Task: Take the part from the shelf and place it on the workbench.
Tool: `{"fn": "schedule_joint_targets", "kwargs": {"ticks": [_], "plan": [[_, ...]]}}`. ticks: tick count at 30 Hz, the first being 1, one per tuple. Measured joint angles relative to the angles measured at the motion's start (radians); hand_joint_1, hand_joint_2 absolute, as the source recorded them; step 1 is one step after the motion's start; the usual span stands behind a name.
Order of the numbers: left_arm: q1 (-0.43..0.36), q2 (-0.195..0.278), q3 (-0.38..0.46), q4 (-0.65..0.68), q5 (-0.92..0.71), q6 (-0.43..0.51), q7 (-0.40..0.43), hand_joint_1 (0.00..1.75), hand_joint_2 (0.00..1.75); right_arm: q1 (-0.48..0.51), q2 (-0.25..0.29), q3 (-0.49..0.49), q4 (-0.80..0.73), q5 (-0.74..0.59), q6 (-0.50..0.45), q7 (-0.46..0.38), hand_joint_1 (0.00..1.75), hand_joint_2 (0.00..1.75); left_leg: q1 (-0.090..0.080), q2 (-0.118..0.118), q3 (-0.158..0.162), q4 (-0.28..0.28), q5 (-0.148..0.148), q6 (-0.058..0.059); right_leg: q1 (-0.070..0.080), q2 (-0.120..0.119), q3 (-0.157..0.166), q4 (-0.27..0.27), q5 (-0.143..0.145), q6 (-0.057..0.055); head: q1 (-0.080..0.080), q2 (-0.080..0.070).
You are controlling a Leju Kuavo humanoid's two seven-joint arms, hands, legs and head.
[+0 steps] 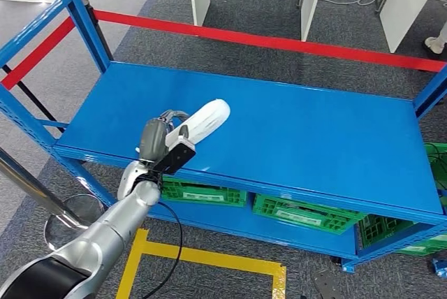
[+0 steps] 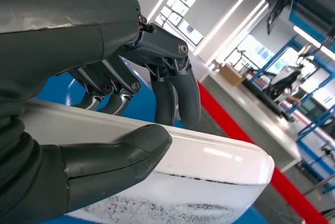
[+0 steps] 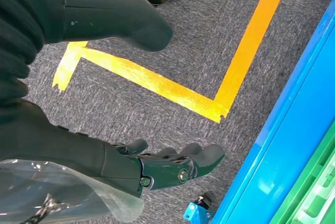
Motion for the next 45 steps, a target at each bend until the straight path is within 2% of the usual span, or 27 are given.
{"fn": "schedule_joint_targets", "kwargs": {"ticks": [17,45], "plan": [[-0.010,-0.001,-0.047,0.149,-0.125,0.024,0.069,1.75,1.75,0.001,0.000,0.005,0.000,0.001,0.001,0.006,0.00,1.75,0.000,0.000,0.000,0.000,0.000,0.000,0.000,0.000,0.000,0.000,0.000,0.000,0.000,0.000],[-0.006,-0.006,-0.086,0.196,-0.224,0.022,0.116,1.75,1.75,0.002,0.000,0.006,0.000,0.001,0.003,0.009,0.00,1.75,0.000,0.000,0.000,0.000,0.000,0.000,0.000,0.000,0.000,0.000,0.000,0.000,0.000,0.000]]}}
